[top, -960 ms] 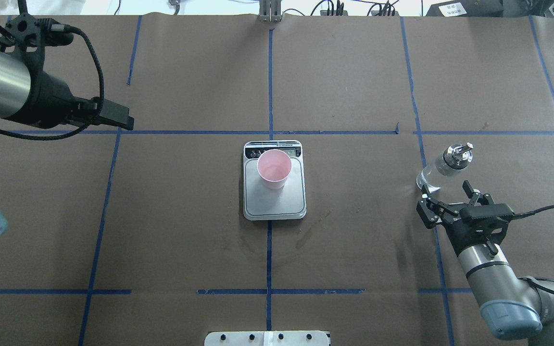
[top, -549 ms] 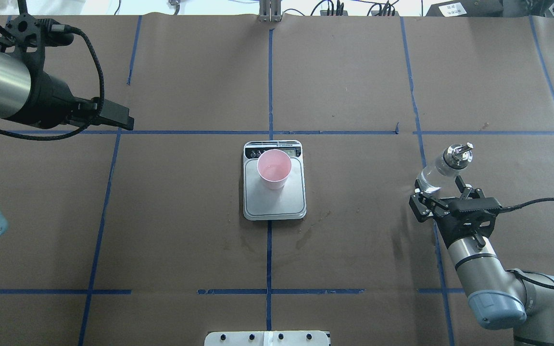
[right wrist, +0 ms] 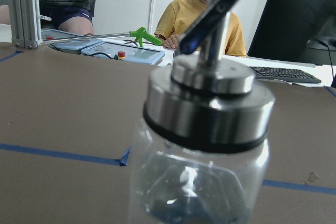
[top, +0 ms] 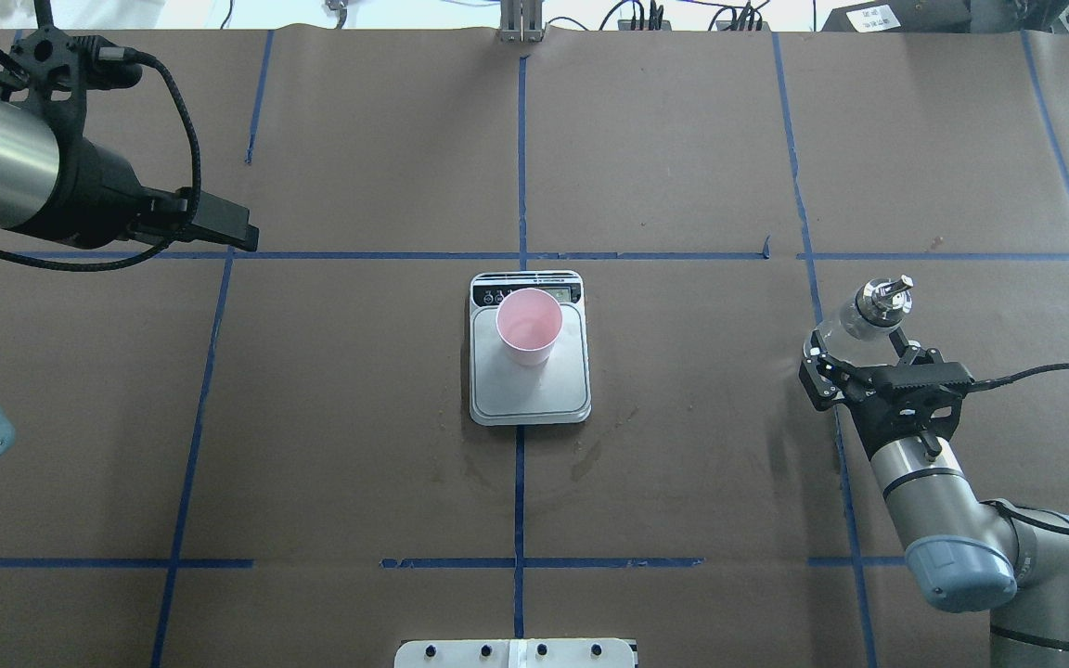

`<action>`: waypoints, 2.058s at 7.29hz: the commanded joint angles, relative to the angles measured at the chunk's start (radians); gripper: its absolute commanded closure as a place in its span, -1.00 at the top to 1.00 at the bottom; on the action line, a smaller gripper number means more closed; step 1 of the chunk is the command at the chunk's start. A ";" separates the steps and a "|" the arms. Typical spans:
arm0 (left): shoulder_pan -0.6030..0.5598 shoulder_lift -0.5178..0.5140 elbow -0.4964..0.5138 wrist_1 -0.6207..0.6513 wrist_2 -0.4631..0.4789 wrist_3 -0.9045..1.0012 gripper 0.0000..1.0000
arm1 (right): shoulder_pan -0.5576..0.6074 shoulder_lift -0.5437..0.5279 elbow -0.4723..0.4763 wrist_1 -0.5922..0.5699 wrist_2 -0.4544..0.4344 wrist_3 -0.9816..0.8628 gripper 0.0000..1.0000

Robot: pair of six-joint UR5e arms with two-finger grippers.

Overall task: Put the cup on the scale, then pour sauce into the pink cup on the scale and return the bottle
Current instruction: 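Close the right gripper around the bottle body and lift it, then carry the bottle with the right gripper over the pink cup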

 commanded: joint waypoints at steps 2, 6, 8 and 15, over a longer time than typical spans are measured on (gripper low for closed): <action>0.000 0.000 0.001 0.000 0.000 0.000 0.98 | 0.016 0.028 -0.003 0.000 0.013 0.000 1.00; -0.002 0.000 -0.001 0.001 0.000 0.000 0.98 | 0.027 0.051 -0.014 0.003 0.013 0.012 1.00; -0.002 -0.002 -0.001 0.001 0.000 0.000 0.98 | 0.027 0.045 -0.029 0.013 0.012 0.012 0.67; -0.006 0.006 -0.015 0.003 -0.003 0.000 0.98 | 0.067 0.081 0.064 0.070 0.009 -0.367 -1.00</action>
